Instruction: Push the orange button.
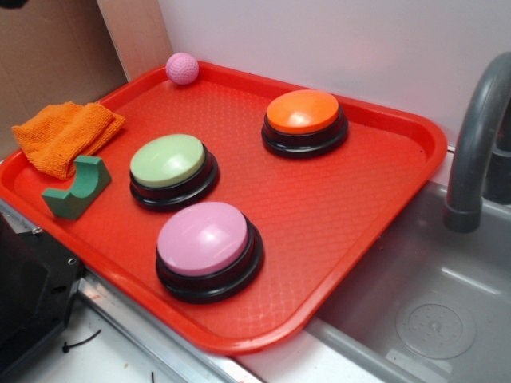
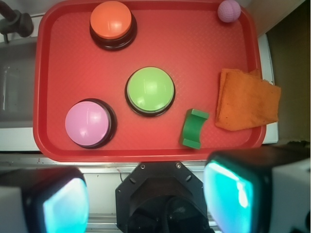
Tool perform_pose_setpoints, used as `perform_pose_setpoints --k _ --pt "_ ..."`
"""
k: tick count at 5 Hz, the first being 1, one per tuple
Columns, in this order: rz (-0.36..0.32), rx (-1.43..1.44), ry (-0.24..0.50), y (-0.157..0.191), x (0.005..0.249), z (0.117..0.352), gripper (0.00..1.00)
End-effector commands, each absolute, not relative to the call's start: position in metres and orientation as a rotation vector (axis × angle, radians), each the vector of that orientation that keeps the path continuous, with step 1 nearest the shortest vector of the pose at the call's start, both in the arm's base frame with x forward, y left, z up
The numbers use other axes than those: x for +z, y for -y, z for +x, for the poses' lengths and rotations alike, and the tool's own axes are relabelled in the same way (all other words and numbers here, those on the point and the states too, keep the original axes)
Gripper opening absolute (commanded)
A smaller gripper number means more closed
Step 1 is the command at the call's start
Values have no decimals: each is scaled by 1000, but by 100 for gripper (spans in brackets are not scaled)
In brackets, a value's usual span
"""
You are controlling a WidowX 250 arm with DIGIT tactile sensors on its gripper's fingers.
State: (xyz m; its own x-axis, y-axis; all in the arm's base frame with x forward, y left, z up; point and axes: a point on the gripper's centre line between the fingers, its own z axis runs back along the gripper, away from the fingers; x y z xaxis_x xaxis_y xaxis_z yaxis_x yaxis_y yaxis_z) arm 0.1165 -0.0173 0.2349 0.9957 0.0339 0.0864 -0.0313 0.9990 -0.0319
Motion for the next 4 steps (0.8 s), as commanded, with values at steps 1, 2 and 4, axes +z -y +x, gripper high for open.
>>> perform_pose_setpoints --k 1,2,4 --pt "-30 33 87 17 235 116 100" --pt "18 -44 112 32 208 166 100" --pt "24 -63 117 36 197 200 100"
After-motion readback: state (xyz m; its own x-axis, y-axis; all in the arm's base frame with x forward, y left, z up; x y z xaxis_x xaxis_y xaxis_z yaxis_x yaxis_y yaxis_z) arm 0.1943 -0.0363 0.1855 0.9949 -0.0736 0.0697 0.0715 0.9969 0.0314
